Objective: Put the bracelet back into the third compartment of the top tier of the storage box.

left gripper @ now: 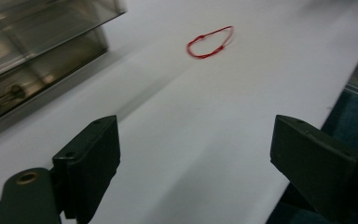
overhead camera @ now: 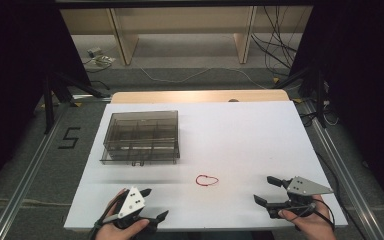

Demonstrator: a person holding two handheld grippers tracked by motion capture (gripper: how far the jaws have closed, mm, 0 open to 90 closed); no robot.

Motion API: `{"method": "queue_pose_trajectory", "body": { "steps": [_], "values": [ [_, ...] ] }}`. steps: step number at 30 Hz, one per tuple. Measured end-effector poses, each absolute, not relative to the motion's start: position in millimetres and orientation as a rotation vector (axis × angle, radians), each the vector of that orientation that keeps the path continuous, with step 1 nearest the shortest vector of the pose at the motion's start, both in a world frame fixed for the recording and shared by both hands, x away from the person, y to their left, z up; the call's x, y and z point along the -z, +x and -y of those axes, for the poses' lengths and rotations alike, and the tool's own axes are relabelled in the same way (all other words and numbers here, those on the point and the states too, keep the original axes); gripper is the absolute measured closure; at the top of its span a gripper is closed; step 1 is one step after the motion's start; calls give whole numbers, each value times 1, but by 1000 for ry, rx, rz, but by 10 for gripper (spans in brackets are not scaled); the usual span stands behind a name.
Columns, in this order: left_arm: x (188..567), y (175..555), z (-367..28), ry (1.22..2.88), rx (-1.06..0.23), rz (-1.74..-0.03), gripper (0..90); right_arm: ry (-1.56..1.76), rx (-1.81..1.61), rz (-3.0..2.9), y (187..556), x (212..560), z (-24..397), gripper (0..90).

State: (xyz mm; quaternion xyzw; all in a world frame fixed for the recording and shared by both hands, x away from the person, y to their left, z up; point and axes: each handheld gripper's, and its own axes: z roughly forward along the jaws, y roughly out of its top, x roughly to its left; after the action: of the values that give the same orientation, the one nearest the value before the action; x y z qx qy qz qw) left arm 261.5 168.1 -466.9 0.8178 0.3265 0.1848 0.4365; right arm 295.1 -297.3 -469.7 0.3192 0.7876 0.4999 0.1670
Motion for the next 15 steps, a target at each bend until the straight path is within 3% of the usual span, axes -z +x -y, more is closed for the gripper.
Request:
{"method": "queue_pose_trajectory", "body": {
  "steps": [6, 15],
  "values": [
    [468, 268, -173, 2009, -474, -838, 158, 891, -1414, -2260, 298, 470, 289, 178],
    [477, 273, -169, 2048, -454, -844, 161, 806, -1401, -2322, 316, 468, 260, 328]
  ]
}}
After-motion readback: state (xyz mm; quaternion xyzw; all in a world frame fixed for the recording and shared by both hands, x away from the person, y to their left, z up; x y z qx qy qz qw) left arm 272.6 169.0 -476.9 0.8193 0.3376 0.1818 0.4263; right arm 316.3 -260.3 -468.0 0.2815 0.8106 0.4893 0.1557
